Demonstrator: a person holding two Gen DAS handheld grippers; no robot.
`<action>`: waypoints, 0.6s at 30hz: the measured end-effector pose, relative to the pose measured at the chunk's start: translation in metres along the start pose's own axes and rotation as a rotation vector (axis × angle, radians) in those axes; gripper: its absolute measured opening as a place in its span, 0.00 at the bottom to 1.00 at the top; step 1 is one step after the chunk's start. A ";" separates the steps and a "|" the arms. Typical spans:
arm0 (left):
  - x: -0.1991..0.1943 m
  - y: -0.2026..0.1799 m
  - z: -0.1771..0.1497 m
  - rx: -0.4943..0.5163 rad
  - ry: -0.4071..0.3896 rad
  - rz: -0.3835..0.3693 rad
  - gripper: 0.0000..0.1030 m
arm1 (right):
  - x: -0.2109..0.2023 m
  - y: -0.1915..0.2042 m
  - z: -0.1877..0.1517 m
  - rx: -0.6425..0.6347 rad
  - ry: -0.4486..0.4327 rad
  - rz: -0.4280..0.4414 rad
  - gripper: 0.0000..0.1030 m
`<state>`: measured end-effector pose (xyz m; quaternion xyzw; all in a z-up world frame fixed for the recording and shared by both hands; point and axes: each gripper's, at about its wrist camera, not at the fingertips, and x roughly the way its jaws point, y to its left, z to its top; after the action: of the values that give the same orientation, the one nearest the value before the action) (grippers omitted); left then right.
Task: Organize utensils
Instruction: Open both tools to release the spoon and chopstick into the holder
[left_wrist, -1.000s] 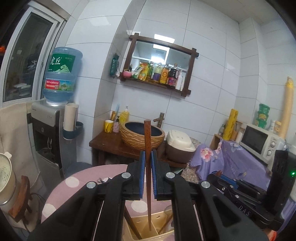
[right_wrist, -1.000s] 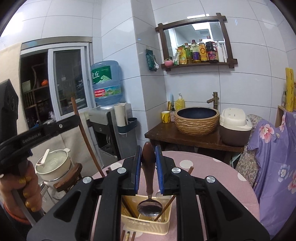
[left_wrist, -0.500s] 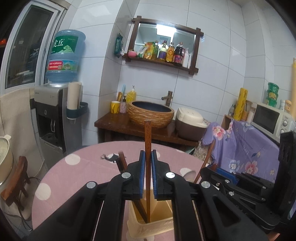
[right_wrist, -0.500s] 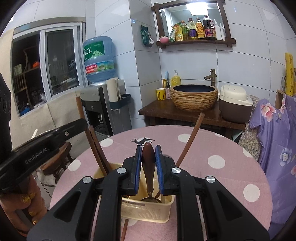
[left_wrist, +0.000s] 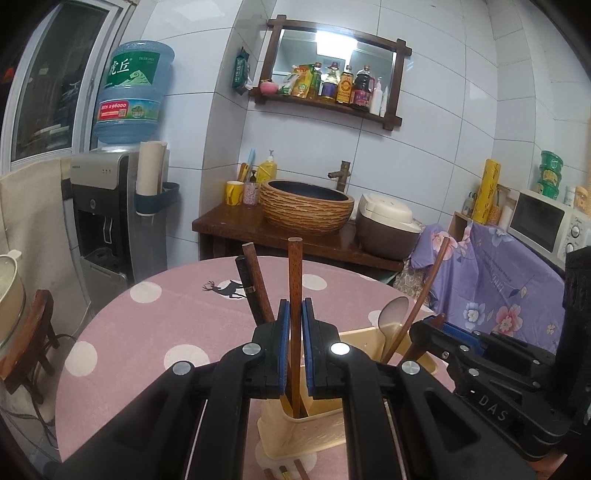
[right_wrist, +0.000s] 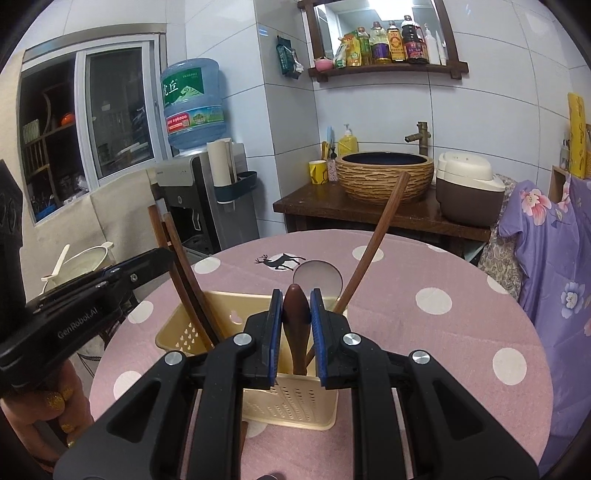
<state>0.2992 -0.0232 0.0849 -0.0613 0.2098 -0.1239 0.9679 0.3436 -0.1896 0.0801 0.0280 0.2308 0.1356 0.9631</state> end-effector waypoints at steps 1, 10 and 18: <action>-0.001 0.000 0.000 -0.003 0.001 -0.004 0.07 | 0.000 0.000 0.000 0.001 -0.004 -0.004 0.16; -0.033 0.001 -0.009 -0.012 -0.014 -0.049 0.40 | -0.029 0.002 -0.013 -0.022 -0.055 -0.006 0.44; -0.064 0.013 -0.031 -0.035 -0.013 -0.040 0.67 | -0.070 0.009 -0.036 -0.081 -0.086 -0.022 0.61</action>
<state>0.2322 0.0042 0.0800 -0.0834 0.2043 -0.1388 0.9654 0.2648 -0.2002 0.0798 -0.0079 0.1837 0.1328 0.9739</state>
